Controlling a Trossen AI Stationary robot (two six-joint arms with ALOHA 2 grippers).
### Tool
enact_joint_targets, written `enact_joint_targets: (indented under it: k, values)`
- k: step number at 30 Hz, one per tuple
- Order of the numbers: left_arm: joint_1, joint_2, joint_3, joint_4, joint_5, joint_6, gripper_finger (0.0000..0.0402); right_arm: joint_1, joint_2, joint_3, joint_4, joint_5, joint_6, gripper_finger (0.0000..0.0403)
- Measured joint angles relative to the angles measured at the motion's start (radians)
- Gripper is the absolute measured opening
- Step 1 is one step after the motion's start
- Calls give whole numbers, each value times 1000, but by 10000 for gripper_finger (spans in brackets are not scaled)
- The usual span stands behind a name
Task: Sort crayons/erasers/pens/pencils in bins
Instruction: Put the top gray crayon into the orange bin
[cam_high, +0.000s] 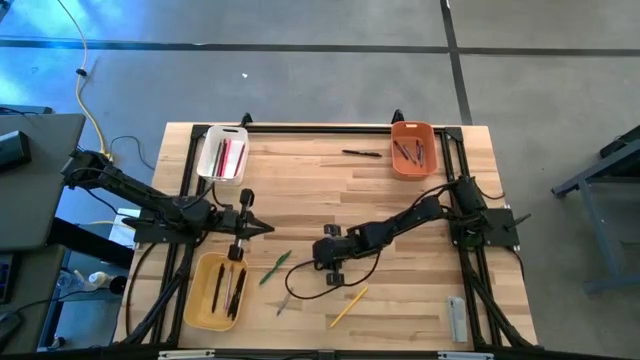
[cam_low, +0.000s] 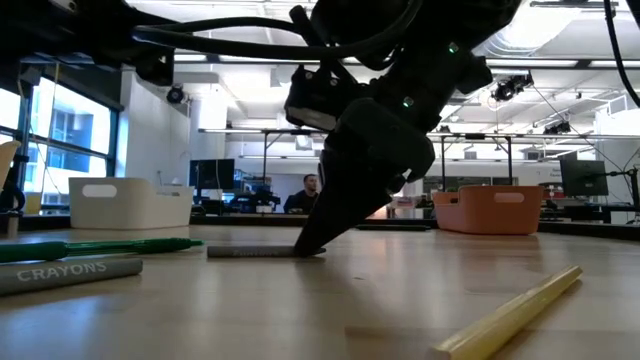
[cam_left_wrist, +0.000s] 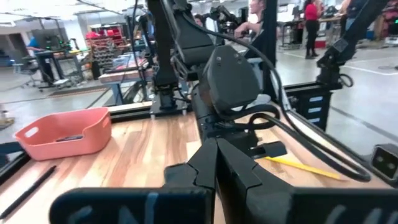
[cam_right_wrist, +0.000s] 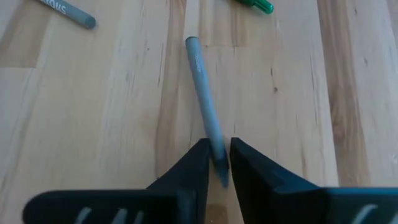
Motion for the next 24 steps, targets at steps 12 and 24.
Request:
enact_joint_targets:
  k: [12, 24]
  values:
    - [-17, 0, 0, -12, -133, 2, 0, -14, -2, -3, -10, -30, 74, 27]
    - [-34, 0, 0, -92, -260, 20, 0, -34, -62, -13, -71, -31, 123, 26]
